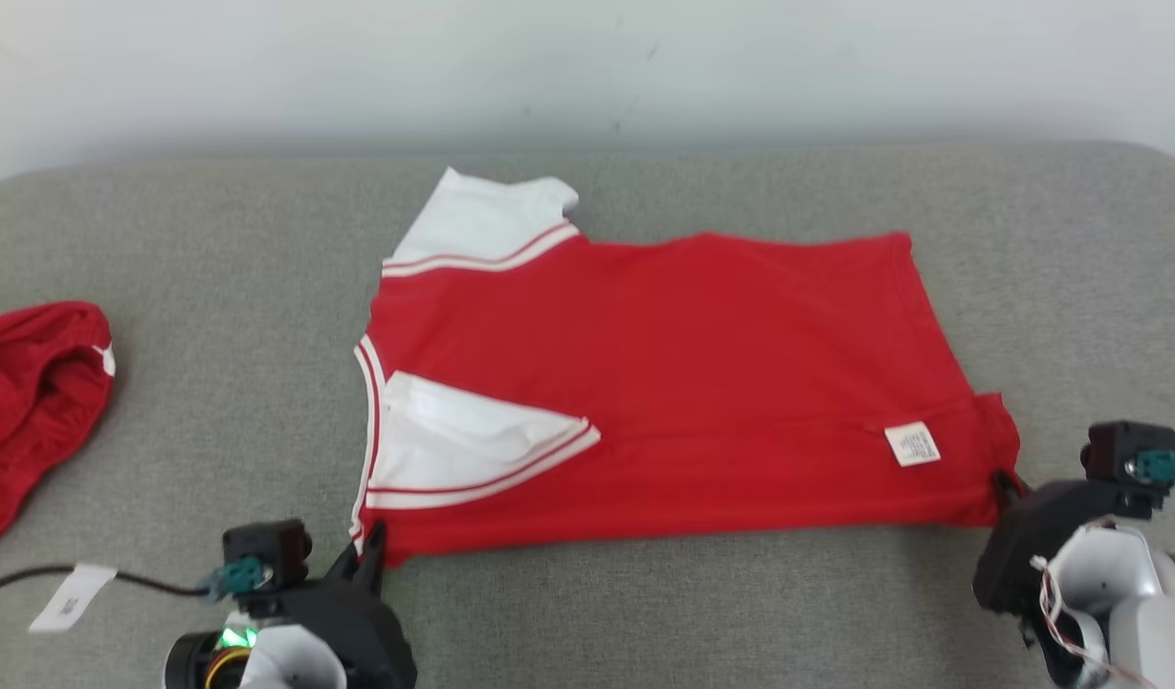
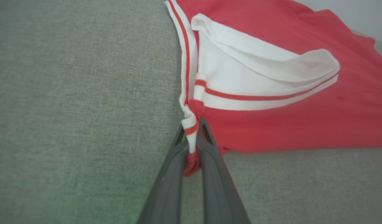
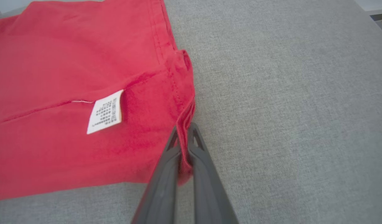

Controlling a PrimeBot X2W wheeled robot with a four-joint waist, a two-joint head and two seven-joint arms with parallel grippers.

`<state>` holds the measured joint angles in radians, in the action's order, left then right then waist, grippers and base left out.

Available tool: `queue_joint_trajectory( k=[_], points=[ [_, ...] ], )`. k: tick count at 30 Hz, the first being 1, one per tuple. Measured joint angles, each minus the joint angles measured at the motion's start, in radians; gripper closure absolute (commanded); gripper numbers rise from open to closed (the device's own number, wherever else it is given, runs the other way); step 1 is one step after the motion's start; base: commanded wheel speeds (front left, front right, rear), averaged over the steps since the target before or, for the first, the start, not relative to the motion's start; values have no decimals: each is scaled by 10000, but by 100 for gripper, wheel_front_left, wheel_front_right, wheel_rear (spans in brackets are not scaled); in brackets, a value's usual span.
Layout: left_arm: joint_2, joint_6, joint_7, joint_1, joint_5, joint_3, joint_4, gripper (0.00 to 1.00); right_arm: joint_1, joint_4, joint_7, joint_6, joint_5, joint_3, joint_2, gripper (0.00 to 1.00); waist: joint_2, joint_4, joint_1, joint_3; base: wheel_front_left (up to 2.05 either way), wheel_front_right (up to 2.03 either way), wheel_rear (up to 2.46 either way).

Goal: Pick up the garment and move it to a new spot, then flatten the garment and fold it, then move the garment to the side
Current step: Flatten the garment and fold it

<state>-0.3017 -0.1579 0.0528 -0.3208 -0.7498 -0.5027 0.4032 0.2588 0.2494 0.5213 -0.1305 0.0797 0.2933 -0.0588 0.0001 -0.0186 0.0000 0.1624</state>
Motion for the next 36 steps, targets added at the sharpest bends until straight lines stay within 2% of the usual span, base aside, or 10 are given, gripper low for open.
queue_joint_trajectory(
  k=[9,16,24,36],
  points=[
    [-989,-792,426,1693,92,-31,-2228,100,-1814,-1956,663,-2,681,23,86,100,0,-93,-1,-541,0,0,0],
    [-1310,-1404,627,2813,199,-153,-3398,100,-2970,-2566,709,0,1707,-207,88,100,-1,52,-1,-587,0,0,0],
    [-1254,-1601,497,3209,268,-320,-3471,100,-3885,-2631,736,0,2270,-456,86,100,-1,158,-1,-596,0,0,0],
    [-1319,-1542,155,3229,439,-378,-2821,100,-4019,-2318,623,0,2194,-518,88,100,0,6,0,-577,0,0,0]
  ],
)
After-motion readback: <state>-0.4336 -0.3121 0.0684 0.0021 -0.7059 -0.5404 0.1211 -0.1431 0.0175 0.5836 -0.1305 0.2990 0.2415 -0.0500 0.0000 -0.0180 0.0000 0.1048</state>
